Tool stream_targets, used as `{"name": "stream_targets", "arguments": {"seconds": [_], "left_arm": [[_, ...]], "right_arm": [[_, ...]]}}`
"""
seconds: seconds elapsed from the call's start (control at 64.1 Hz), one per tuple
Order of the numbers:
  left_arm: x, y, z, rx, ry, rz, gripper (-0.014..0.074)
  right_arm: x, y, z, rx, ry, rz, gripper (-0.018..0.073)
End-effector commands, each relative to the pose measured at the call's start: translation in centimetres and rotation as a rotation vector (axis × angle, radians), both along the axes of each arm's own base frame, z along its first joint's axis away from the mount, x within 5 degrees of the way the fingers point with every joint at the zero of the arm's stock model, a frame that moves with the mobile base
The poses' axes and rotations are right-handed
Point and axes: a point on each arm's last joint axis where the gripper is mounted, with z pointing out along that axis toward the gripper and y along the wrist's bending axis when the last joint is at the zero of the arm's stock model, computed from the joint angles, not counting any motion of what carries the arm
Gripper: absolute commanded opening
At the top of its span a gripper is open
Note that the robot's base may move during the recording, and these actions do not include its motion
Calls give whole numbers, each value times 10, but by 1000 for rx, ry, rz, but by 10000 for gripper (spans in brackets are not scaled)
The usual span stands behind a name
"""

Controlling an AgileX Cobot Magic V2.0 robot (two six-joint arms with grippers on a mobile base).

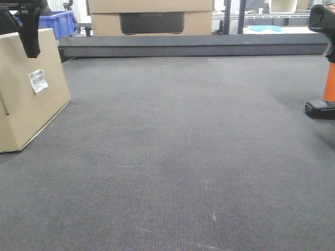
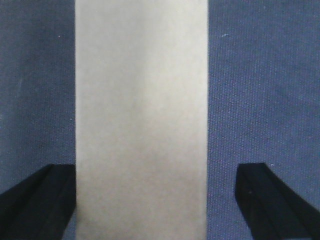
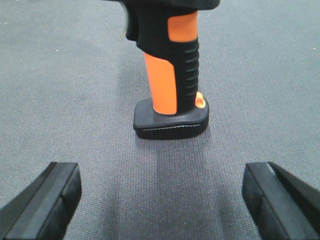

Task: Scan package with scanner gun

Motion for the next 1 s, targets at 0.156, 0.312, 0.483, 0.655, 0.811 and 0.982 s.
{"name": "stream_targets", "arguments": {"seconds": [0.156,0.312,0.483,0.655,0.811,0.982], "left_arm": [[-8,7,19,36,-52,4,549],[-30,11,51,33,-146,8,507],[-62,15,81,7,-219,15,360],[-89,18,76,-30,-218,18,176],[-110,26,57,-133,-285,49,15],[-140,40,41,-138,-367,85,-111]], "right_arm": [[-1,0,1,-8,-14,6,561],[-1,0,1,-8,-14,6,561],[-7,1,8,-1,-13,14,561],[-21,2,13,8,47,40,561],[-38,3,30,17,-1,53,519],[-58,3,44,1,-42,80,274]]}}
